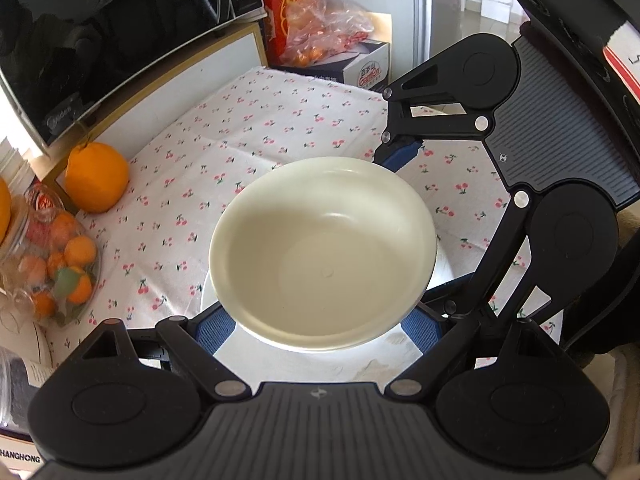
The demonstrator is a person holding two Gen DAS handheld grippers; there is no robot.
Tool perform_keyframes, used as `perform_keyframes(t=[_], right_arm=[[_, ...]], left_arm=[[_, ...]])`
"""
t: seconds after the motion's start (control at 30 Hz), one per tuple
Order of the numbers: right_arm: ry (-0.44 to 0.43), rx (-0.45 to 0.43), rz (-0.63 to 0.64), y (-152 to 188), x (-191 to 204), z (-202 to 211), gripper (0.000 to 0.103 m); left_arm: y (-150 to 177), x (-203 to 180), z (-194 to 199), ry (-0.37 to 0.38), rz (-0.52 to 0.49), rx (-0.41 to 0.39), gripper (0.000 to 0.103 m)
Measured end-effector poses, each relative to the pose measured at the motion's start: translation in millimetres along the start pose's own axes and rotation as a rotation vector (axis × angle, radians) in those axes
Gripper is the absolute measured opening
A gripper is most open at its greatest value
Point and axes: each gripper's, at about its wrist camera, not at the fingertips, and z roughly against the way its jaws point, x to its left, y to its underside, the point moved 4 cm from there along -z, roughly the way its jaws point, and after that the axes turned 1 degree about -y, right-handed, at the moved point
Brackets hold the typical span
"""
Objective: Organize plates and bowls
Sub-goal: 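Lift the nested bowls with both grippers and carry them over the plate stack, then lower the nested bowls onto the plate stack with both grippers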
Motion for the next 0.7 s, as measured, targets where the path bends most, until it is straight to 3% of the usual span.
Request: perform_keyframes(t=[0.7], right_arm=[[-0.028, 0.031, -0.006, -4, 2, -16, 0.078]], left_arm=[[10, 8, -12, 0.029, 0.039, 0.009, 0.089]])
